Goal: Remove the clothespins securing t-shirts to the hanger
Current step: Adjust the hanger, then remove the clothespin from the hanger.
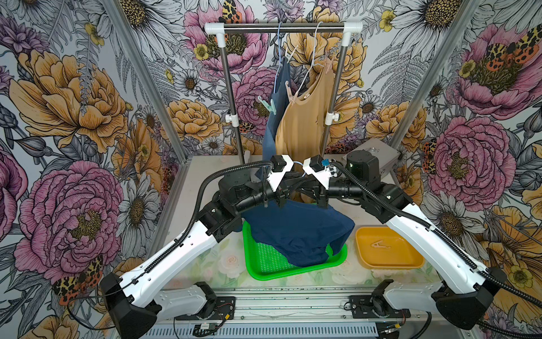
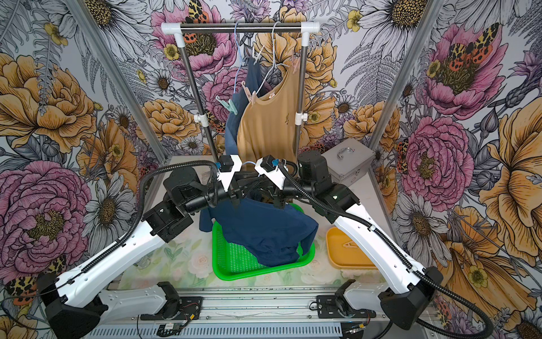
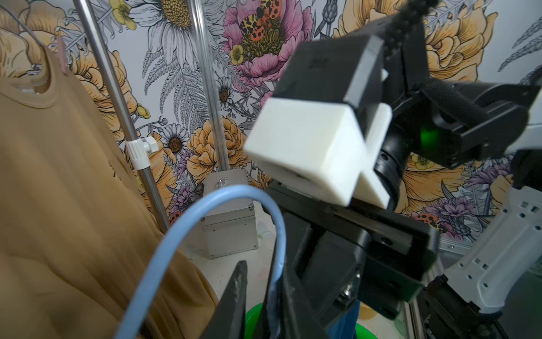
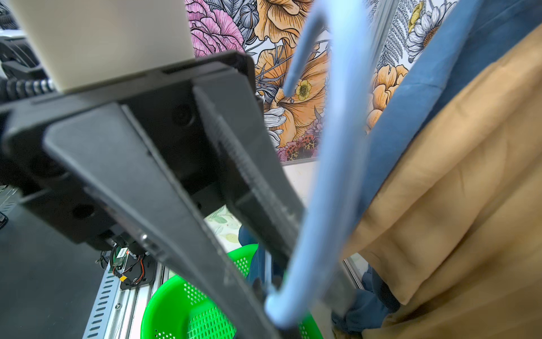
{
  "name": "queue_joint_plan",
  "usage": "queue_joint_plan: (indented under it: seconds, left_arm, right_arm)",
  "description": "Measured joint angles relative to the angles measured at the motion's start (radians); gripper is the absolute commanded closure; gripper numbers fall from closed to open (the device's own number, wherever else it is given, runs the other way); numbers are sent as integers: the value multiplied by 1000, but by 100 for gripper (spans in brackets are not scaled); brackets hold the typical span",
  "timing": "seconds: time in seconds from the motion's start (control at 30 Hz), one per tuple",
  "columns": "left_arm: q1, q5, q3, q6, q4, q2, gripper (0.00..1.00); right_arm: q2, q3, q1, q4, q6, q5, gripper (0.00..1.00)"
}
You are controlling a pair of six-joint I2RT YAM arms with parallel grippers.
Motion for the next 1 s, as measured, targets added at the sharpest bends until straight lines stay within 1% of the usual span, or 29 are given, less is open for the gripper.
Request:
queue_joint_plan:
  seconds: [0.17,0.27,0.33,0.5,0.67,0.73,0.8,1.0]
  left_arm:
    - [44,19,-18,-10,1,-44,47]
    - [73,24,-18,-1,-35,-80,40]
    - [101,27,-18,0,-76,-111,36]
    - [205,56,-18,-1,-165,-190,33]
    - [320,126,-3,-8,-233,-237,30]
    - [372,166,5,-27,-248,-240,27]
    - [404,197,5,-33,-263,-240,24]
    - [421,272,-8,13,-327,-246,21]
  right_arm:
    - [5,0,0,-1,-1,0,100]
    - [11,19,-3,-28,-12,1,100]
    - [23,60,-9,-67,-38,4,100]
    - [54,193,-33,-201,-125,16,100]
    - [83,297,-52,-346,-212,34,100]
    - [86,308,-55,-397,-247,48,100]
    - [87,308,-55,-440,-275,61,100]
    - [80,239,-55,-488,-344,82,100]
